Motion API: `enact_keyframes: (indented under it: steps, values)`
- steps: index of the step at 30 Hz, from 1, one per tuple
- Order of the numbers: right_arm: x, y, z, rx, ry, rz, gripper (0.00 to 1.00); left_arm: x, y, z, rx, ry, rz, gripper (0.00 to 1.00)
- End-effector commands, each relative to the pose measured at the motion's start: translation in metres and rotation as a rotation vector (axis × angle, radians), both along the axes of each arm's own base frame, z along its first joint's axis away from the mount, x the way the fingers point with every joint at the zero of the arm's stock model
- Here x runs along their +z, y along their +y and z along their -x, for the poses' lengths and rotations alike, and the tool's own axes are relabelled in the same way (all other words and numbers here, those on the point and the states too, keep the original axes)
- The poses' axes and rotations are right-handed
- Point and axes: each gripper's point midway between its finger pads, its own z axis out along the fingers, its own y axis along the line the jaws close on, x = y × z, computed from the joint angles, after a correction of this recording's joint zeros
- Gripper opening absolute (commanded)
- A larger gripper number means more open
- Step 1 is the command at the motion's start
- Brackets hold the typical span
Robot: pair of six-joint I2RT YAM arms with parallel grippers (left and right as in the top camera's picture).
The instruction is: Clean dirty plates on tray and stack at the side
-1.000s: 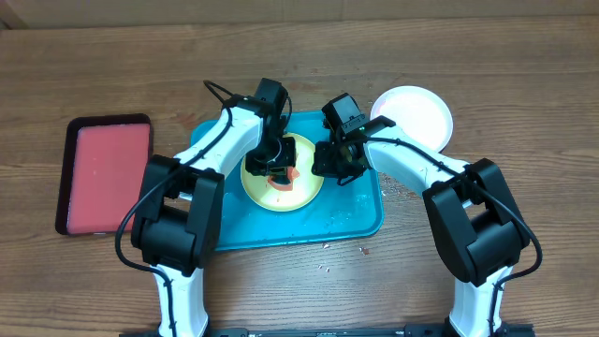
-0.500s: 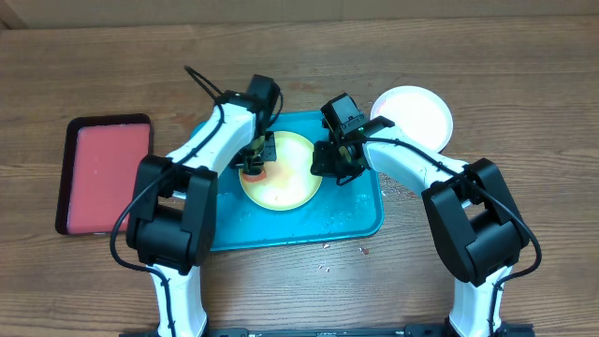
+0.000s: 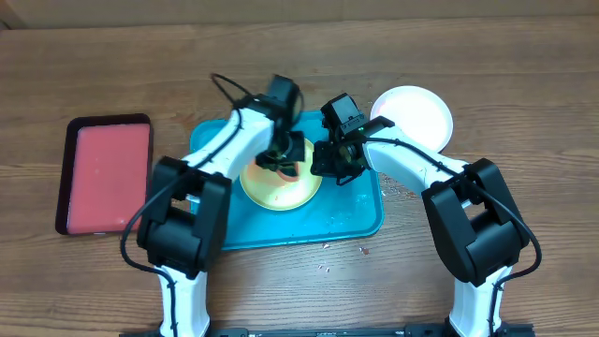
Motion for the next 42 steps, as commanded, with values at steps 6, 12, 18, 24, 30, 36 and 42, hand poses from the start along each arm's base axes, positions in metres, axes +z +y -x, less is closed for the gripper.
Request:
enact_keyframes:
  steps: [6,12,18,24,30,36,42]
  values:
    - [-0.013,-0.012,-0.002,-0.024,0.000,0.067,0.04,-0.008,0.013,0.028,0.007,0.095,-0.092,0.04]
    - [-0.013,-0.012,-0.002,-0.024,0.000,0.067,0.04,-0.009,0.058,0.028,0.085,0.129,-0.212,0.04]
    - [-0.013,-0.012,-0.002,-0.024,0.000,0.067,0.04,-0.008,0.098,0.025,0.156,0.149,-0.284,0.04]
    - [-0.013,-0.012,-0.003,-0.020,-0.002,0.067,0.04,-0.005,0.107,0.014,0.191,0.120,-0.271,0.04]
    - [-0.012,-0.011,-0.004,-0.009,-0.010,0.066,0.04,0.034,0.101,-0.010,0.217,-0.010,-0.192,0.04]
    - [-0.002,-0.006,-0.011,0.030,-0.042,0.058,0.04,0.094,0.126,-0.031,0.312,-0.179,-0.099,0.04]
    - [0.010,0.000,-0.021,0.041,-0.079,0.042,0.04,0.107,0.185,-0.032,0.430,-0.190,-0.114,0.04]
